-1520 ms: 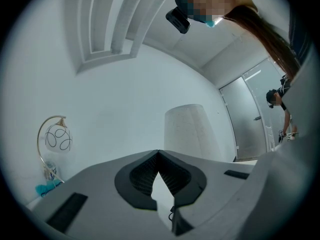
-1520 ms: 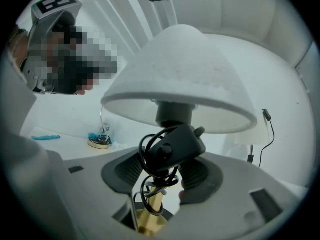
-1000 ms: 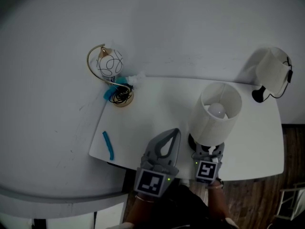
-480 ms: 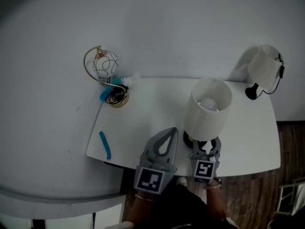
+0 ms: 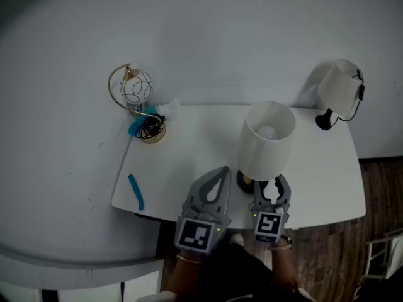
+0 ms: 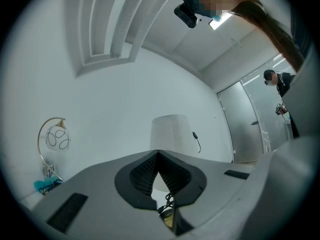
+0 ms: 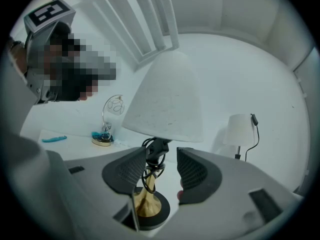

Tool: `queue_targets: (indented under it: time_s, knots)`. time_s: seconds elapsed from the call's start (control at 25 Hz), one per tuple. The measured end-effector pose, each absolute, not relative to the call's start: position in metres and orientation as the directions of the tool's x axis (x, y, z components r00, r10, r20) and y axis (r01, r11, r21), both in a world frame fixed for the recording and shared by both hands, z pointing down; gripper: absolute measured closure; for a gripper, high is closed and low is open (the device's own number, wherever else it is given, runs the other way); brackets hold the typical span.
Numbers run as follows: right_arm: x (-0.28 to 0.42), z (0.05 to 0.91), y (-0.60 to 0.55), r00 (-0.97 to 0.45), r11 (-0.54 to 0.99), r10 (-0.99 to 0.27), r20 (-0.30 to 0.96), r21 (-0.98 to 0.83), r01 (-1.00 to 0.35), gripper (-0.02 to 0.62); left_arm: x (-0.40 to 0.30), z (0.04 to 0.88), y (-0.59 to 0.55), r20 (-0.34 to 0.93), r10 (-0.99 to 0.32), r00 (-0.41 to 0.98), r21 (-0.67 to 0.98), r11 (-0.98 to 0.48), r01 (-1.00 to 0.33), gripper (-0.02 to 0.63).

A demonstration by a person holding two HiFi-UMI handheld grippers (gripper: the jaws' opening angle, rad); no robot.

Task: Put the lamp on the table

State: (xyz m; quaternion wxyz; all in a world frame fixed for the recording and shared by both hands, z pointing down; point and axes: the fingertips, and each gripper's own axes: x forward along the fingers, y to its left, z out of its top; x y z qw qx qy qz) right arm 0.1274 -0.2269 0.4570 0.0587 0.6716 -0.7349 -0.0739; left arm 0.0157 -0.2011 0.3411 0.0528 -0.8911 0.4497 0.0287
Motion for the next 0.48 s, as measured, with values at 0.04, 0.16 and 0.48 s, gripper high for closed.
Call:
queue_targets:
  time_s: [0.04, 0.16, 0.48]
  knots:
    - [0.128, 0.457, -0.224, -0.087, 0.084, -0.996, -0.011, 0.189, -0.978, 0.402, 0.016, 0.340, -0.199, -0.098, -0.797, 0.596, -0.067, -0.592, -0.803, 0.607]
    - [0.129, 0.455, -0.215, -0.081, 0.080, -0.997, 0.000, 0.195, -0.978, 0.402, 0.018, 0.337, -0.195, -0.099, -0.793, 0.601, -0.060, -0.598, -0.799, 0.607]
    - [0.133, 0.446, -0.192, -0.074, 0.073, -0.997, 0.005, 0.216, -0.974, 0.402, 0.022, 0.328, -0.185, -0.111, -0.784, 0.611, -0.049, -0.610, -0.791, 0.607]
